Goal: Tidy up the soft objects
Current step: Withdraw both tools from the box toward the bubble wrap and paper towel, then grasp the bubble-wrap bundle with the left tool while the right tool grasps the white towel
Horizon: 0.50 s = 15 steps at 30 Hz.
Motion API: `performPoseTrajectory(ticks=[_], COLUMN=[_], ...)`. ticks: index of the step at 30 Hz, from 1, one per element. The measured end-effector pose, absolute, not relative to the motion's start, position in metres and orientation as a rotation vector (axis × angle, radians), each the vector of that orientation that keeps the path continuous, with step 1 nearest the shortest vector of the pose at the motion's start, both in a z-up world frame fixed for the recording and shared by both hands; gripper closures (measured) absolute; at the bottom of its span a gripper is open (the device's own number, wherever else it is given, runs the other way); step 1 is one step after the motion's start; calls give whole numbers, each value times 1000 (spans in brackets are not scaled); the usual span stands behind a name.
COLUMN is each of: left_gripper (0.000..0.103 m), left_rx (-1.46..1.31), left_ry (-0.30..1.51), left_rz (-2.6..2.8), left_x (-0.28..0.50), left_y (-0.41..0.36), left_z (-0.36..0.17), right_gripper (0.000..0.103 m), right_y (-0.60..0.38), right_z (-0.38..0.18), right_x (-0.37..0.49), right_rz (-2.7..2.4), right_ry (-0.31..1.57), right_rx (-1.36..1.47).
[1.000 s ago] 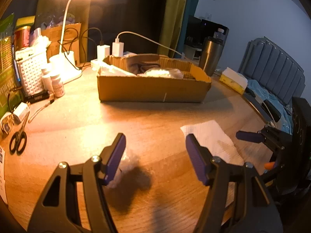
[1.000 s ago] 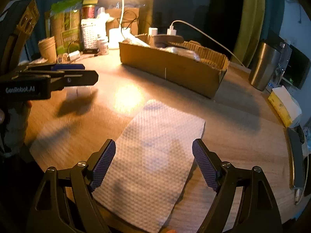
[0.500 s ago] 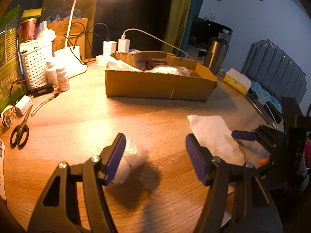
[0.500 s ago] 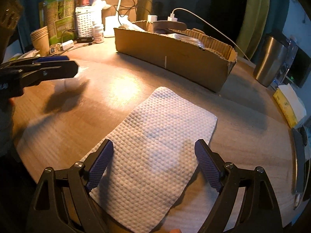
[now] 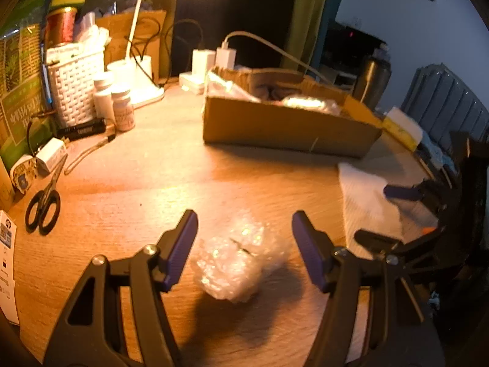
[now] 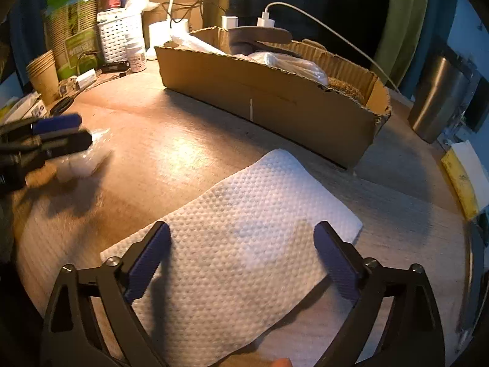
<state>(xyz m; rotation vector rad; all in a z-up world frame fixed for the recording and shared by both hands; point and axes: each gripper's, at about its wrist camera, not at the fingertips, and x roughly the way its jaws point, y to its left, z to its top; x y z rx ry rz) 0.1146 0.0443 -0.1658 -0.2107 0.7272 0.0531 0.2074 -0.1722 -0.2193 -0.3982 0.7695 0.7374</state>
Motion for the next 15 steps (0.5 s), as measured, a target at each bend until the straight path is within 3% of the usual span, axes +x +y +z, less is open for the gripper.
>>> performPoseTrajectory(ticks=[13, 15], left_gripper=[37, 38], left_rx=[-193, -187], left_ry=[854, 856], left_rz=[35, 34], left_x=[137, 137], left_y=[42, 41], left_z=[-189, -190], right_gripper=[5, 14], right_y=[-166, -166], right_z=[-219, -218], right_x=[223, 221], right_rz=[744, 756], right_ry=[800, 789], right_rx=[-360, -361])
